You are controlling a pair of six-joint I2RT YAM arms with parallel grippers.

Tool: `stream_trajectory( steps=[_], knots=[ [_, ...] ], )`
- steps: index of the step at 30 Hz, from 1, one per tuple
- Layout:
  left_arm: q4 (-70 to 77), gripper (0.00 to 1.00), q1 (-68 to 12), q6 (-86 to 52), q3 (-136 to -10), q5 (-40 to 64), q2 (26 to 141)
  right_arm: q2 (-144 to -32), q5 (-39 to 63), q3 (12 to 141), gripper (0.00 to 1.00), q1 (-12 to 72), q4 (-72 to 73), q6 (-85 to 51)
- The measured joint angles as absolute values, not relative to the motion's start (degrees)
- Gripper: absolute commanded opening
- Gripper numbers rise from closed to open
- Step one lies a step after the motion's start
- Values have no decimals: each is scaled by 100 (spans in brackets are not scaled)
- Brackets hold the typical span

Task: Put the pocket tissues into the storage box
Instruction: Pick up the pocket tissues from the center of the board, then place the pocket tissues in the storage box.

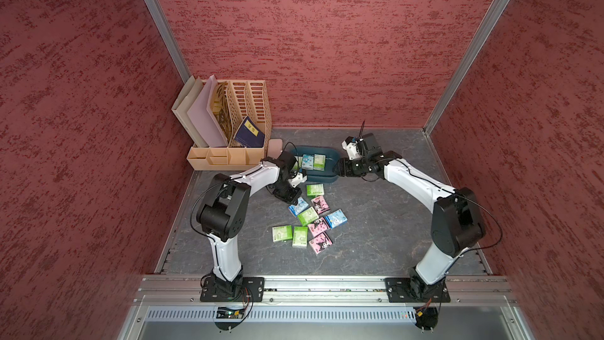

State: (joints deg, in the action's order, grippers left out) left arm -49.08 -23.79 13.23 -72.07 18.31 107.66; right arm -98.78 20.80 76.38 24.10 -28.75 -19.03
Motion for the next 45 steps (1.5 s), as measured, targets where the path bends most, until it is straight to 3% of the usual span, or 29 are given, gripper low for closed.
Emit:
stream_trajectory(
  steps=[8,13,19,30,45],
  knots=[
    [-4871,0,-2281,1153,-7185,1739,10527,-9832,2084,7544,55,2410,-2775,-1922],
    [-4316,0,-1933,716,-6978,1774,9402,-9657,2145,7406,56,2432,-2497,-2056],
    [-2661,0,-1785,-226,-6383,1973,8270,-9351,2228,7402,56,2720,-1881,-2252],
    [-495,0,-1782,-1623,-5319,2117,8038,-9393,2287,7636,53,3463,-1092,-2571],
    [486,0,-1538,-1957,-4877,2617,7649,-10156,2274,8138,51,3732,-1004,-2700]
  ],
)
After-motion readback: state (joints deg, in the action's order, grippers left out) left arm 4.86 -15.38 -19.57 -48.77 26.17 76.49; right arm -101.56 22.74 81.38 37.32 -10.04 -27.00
